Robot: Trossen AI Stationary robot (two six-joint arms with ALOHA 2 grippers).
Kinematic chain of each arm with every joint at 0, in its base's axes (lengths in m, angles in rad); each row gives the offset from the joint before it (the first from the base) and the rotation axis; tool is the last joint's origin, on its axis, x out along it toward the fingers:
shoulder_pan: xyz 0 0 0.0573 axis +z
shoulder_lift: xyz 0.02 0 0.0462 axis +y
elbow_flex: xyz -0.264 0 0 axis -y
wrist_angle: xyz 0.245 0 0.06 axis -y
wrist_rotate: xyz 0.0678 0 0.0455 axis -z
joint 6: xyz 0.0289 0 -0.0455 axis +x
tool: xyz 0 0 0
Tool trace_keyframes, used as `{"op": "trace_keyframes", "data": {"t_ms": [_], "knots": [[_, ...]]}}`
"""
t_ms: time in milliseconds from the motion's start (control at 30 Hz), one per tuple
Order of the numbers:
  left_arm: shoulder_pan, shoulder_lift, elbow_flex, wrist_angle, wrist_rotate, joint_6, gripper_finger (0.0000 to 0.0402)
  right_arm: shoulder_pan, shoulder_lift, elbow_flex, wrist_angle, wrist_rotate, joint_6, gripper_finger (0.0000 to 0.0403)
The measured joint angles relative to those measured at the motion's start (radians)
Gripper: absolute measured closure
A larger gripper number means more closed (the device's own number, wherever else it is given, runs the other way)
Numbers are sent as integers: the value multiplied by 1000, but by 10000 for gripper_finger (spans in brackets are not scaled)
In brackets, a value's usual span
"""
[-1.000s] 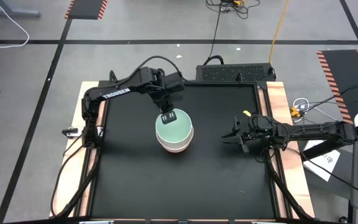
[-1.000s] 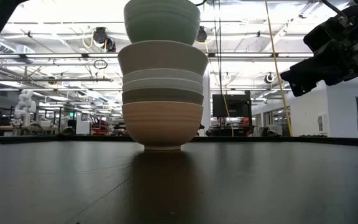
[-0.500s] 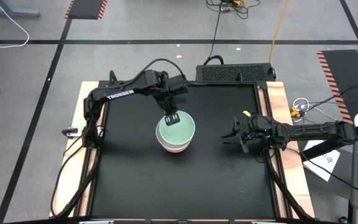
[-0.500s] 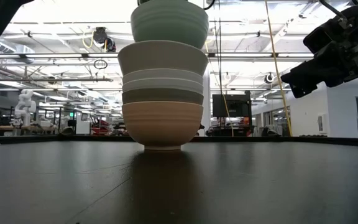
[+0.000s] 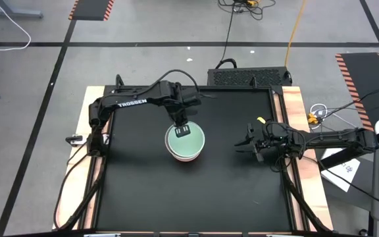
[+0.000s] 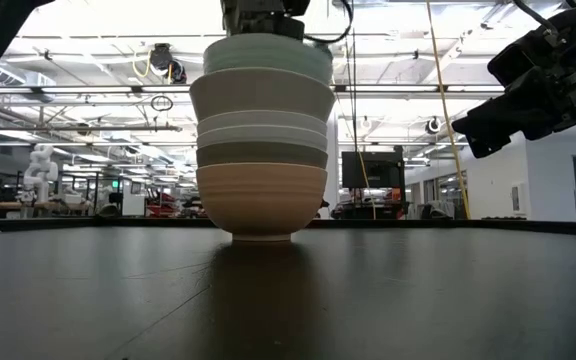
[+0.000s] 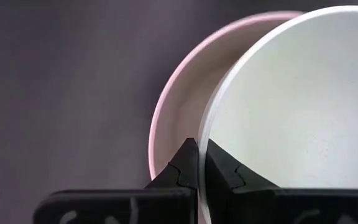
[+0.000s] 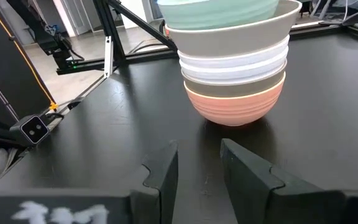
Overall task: Nest bowls inside each other
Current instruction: Stack the green bowl on top of the gray bowl
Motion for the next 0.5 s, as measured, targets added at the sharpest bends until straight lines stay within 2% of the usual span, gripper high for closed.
{"op": "trace_keyframes", "data": {"t_ms": [500], "knots": [[1, 0, -88, 76, 0, 2, 395, 0, 0, 0, 0, 0, 0, 289]]}}
